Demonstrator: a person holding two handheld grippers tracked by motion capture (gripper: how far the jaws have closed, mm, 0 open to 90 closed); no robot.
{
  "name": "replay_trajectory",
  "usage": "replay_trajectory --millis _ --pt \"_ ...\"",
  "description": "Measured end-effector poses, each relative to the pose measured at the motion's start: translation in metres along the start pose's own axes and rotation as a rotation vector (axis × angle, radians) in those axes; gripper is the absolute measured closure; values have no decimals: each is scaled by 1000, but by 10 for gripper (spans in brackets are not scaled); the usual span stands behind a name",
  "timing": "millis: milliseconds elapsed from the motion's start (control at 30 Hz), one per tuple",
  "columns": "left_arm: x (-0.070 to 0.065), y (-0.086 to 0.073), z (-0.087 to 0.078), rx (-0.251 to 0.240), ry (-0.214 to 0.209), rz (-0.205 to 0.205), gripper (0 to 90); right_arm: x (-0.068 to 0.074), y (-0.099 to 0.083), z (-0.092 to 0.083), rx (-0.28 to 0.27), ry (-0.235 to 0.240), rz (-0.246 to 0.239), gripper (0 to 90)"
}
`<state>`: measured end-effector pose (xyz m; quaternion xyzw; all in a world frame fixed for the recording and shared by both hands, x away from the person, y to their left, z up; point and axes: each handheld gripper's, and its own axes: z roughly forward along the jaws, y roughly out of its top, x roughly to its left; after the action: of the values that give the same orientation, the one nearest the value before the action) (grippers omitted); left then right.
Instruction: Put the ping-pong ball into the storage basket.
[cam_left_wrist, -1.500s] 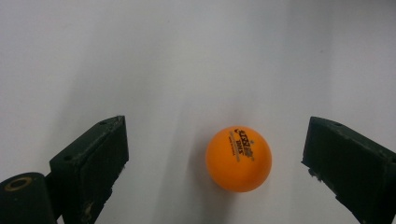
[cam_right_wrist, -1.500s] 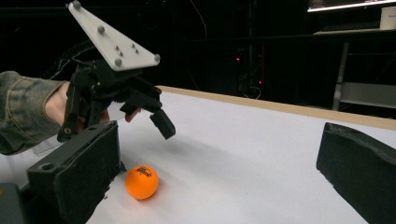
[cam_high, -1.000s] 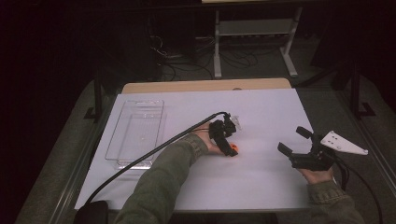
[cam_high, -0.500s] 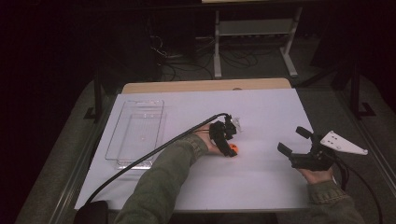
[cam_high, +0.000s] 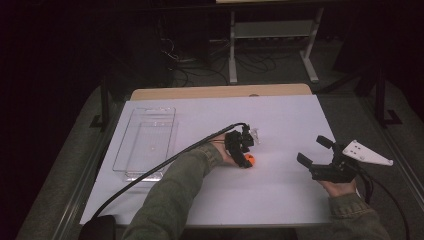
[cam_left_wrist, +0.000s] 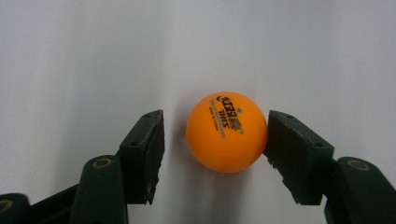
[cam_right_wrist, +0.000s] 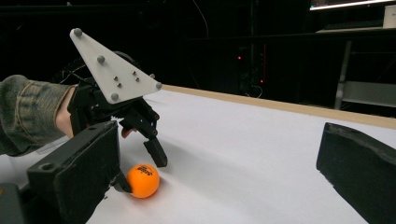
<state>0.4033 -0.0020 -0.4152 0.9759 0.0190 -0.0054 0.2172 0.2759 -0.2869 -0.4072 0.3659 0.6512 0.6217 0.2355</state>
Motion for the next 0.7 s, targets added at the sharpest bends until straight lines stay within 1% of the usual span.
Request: replay_trajectory --millis 133,200,333,467,600,700 --pt "0 1 3 4 0 11 438 0 0 0 0 0 -1 0" --pt "-1 1 3 0 3 10 454 0 0 0 -1 0 0 0" --pt "0 2 3 6 -8 24 498 0 0 0 -1 1 1 0" --pt "-1 2 3 7 -18 26 505 0 0 0 -1 0 1 0" --pt "-1 2 1 9 -6 32 507 0 0 -1 -2 0 1 0" --pt "-1 3 -3 0 -7 36 508 0 0 -1 -2 -1 1 0"
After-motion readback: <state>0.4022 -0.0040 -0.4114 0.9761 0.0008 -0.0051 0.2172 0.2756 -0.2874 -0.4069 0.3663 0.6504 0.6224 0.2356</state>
